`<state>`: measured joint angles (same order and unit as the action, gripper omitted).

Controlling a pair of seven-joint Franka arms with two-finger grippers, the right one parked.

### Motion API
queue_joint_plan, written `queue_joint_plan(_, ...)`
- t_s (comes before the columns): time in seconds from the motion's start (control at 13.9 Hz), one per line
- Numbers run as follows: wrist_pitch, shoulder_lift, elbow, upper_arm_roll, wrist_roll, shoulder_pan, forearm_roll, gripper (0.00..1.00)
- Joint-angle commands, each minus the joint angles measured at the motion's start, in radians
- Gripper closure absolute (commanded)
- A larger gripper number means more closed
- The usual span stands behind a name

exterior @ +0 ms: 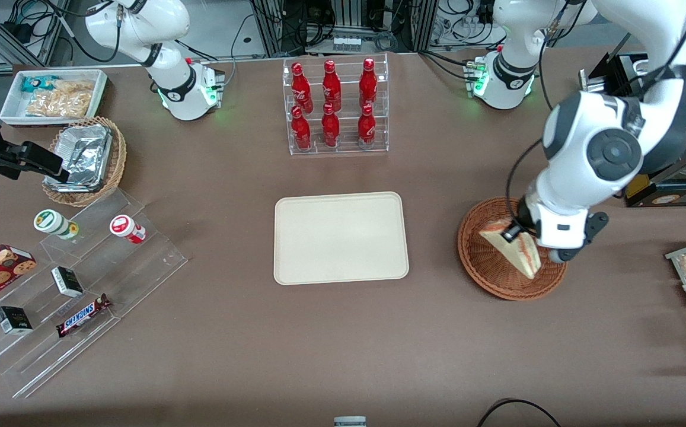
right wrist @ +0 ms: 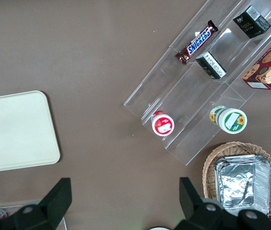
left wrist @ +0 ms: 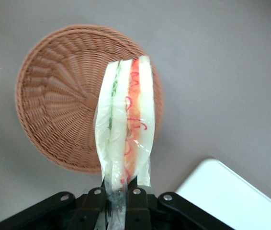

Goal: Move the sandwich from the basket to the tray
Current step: 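Lift the sandwich and carry it over the cream tray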

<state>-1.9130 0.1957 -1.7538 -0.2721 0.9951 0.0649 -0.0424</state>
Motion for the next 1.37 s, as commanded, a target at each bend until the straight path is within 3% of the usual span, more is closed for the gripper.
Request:
queue_joint_plan(0.0, 0.040, 0.031, 0.065, 0.004, 0.023, 0.155, -0.011, 0.95)
queue_joint_plan(0.29, 0.011, 0.189, 0.159, -0.016, 0.023, 0.349, -0.010, 0.95)
queue_joint_plan(0.65, -0.046, 0.375, 0.315, -0.015, 0.068, 0.484, -0.016, 0.95)
queue_joint_plan(1.01, -0.184, 0.487, 0.344, -0.012, 0.085, 0.546, -0.059, 0.94)
queue_joint_plan(1.3, -0.185, 0.531, 0.341, -0.013, 0.088, 0.562, -0.155, 0.93)
